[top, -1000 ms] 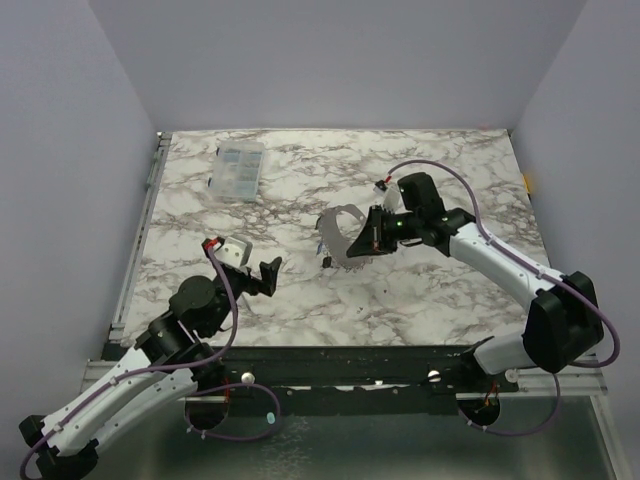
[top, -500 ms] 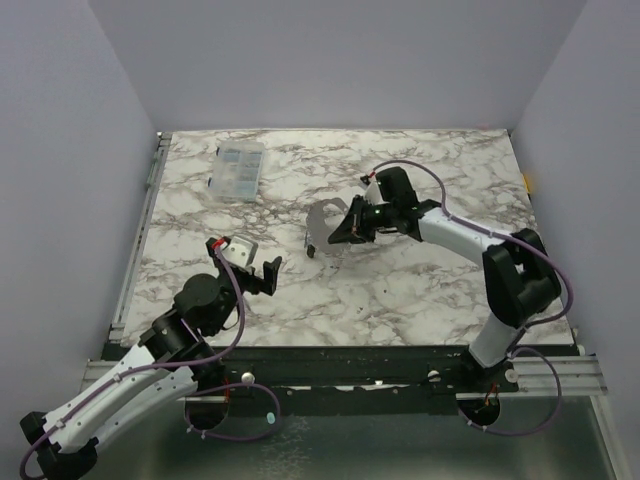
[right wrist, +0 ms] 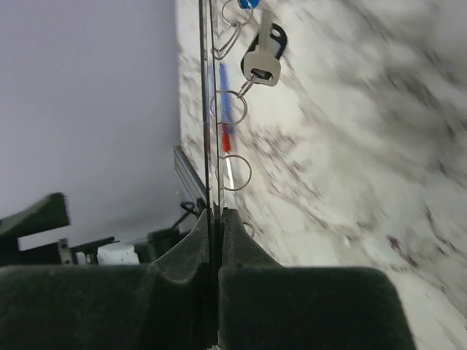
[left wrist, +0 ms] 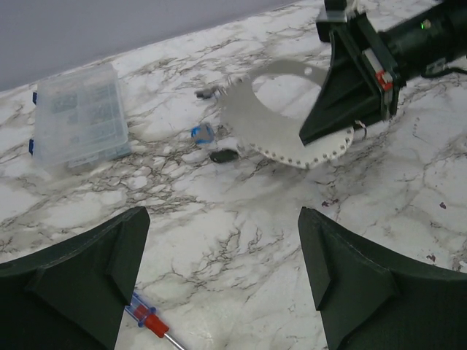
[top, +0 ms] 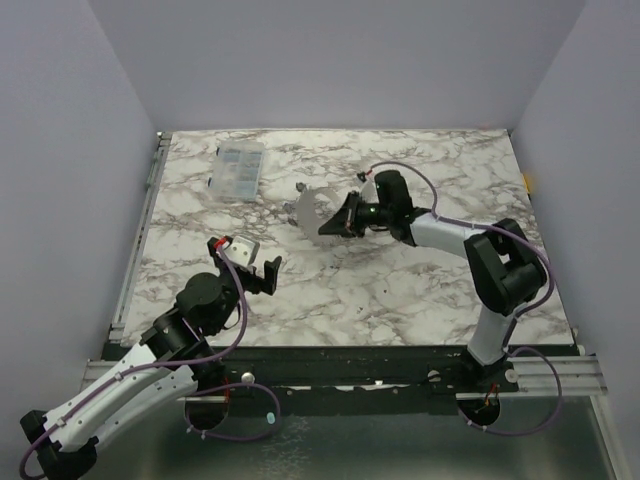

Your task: Put the keys on the keyring

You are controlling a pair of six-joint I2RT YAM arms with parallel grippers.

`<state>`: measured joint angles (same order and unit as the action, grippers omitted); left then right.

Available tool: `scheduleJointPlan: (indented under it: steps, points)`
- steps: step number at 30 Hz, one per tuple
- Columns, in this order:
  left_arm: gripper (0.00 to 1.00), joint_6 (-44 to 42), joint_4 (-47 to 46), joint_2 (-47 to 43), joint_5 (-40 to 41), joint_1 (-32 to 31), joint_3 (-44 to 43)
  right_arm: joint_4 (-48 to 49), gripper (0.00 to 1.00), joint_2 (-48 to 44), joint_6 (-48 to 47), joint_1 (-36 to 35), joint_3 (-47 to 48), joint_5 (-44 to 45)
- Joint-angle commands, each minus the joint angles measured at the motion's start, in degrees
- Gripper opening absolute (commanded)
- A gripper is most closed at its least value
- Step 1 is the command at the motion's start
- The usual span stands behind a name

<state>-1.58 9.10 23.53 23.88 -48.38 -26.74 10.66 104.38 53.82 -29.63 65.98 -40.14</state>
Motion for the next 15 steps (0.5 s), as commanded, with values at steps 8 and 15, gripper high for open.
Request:
scheduleJointPlan:
  steps: [8, 15]
  points:
    - [0.89, -0.87, -0.81, 1.33, 1.08, 0.01, 0.2, 6.39, 0.05, 0.3, 3.1, 0.0, -18.69, -0.07]
    - [0.89, -0.88, -0.68, 1.15, 0.99, 0.0, 0.16, 1.41, 0.17, -1.33, 0.49, 0.27, -20.69, 2.97]
